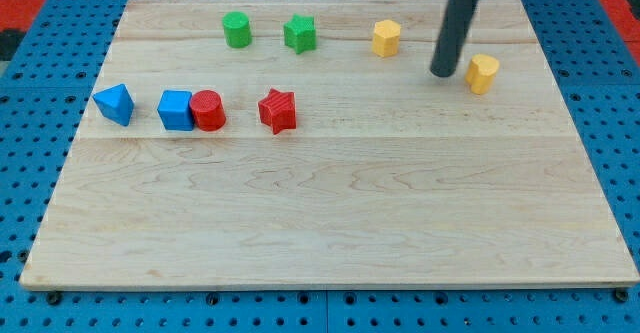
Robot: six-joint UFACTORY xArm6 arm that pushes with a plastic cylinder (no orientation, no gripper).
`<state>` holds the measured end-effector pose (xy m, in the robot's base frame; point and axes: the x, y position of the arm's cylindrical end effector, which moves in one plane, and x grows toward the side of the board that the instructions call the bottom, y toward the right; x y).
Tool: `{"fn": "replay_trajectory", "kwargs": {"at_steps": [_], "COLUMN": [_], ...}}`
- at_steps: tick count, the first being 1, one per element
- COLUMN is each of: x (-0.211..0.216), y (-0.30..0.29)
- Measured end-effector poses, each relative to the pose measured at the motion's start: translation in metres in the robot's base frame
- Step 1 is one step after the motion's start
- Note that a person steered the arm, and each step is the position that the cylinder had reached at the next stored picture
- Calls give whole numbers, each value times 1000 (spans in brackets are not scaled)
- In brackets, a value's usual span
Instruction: Move the yellow heart to the right
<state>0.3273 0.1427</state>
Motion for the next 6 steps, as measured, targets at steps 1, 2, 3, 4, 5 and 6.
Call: {"fn": "replay_trajectory", "kwargs": {"at_steps": [1, 2, 3, 4, 5, 6], "x": [-15, 6, 53, 22, 15, 86], "y": [68, 96, 39, 36, -20, -18]}}
